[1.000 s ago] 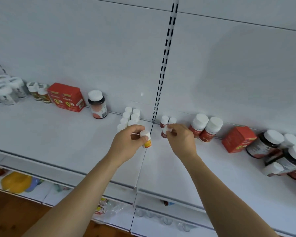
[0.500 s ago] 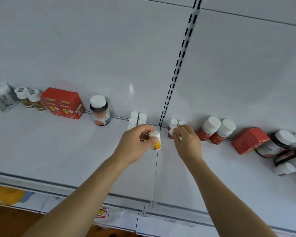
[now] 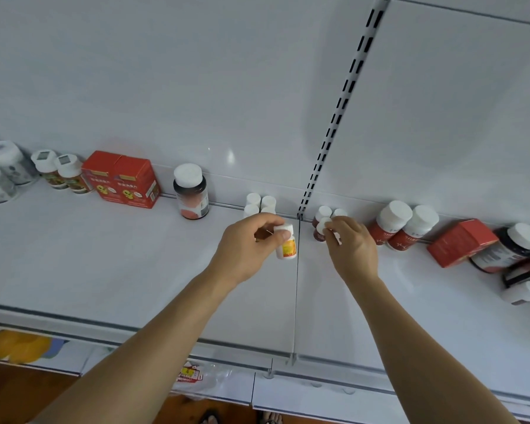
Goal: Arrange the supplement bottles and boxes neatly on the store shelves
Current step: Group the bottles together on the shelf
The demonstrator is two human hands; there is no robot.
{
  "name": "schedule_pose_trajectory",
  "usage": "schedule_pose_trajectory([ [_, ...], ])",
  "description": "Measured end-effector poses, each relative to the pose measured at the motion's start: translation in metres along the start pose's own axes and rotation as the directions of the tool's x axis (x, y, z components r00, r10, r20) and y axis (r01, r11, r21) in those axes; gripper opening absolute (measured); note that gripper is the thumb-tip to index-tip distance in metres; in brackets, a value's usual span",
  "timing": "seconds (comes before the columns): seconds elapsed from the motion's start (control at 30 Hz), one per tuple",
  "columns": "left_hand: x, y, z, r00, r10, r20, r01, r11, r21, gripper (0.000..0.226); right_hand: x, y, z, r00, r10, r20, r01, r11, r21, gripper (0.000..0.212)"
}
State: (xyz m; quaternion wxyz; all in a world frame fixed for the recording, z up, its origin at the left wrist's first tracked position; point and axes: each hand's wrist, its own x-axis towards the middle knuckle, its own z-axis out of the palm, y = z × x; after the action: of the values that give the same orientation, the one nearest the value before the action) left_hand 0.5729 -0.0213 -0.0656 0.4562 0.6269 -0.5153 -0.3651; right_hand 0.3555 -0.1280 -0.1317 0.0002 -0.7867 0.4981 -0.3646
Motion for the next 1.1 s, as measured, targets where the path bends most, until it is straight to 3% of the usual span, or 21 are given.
schedule_pose_trajectory([
  [0.2, 0.004, -0.003, 0.001, 1.0, 0.009, -0.005, -0.009, 1.0, -0.007, 0.017, 0.001, -0.002, -0.007, 1.0, -0.016, -0.011, 0.016, 1.0, -0.013, 0.013],
  [0.3, 0.008, 0.001, 0.001, 1.0, 0.009, -0.005, -0.009, 1.0, -0.001, 0.019, 0.009, -0.022, -0.021, 0.996, -0.083, -0.03, 0.085, 0.993, 0.083, 0.009],
  [0.4, 0.009, 0.008, 0.001, 1.0, 0.012, -0.017, -0.012, 1.0, 0.025, 0.023, 0.017, -0.052, -0.035, 0.993, -0.113, 0.037, 0.097, 0.949, 0.299, 0.01],
  [0.53, 0.01, 0.01, -0.001, 1.0, 0.012, -0.008, -0.012, 1.0, 0.018, 0.024, 0.024, -0.081, -0.051, 0.974, -0.118, 0.195, 0.007, 0.871, 0.492, 0.015],
  [0.7, 0.006, 0.008, -0.01, 1.0, 0.016, -0.02, -0.016, 1.0, 0.015, 0.009, 0.024, -0.089, -0.055, 0.912, -0.091, 0.4, -0.13, 0.862, 0.49, 0.022],
  [0.83, 0.002, 0.004, -0.014, 0.999, 0.028, -0.027, -0.028, 1.0, 0.0, 0.016, 0.02, -0.094, -0.051, 0.919, -0.052, 0.391, -0.139, 0.885, 0.445, 0.019],
  [0.97, -0.004, -0.003, -0.022, 0.988, 0.119, -0.102, -0.095, 0.973, 0.212, 0.016, 0.007, -0.096, -0.039, 0.95, -0.075, 0.303, -0.051, 0.921, 0.386, 0.017],
  [1.1, -0.014, -0.013, -0.036, 0.96, 0.24, -0.142, -0.142, 0.858, 0.493, 0.023, -0.011, -0.098, -0.015, 0.961, -0.107, 0.257, 0.023, 0.951, 0.309, 0.017],
])
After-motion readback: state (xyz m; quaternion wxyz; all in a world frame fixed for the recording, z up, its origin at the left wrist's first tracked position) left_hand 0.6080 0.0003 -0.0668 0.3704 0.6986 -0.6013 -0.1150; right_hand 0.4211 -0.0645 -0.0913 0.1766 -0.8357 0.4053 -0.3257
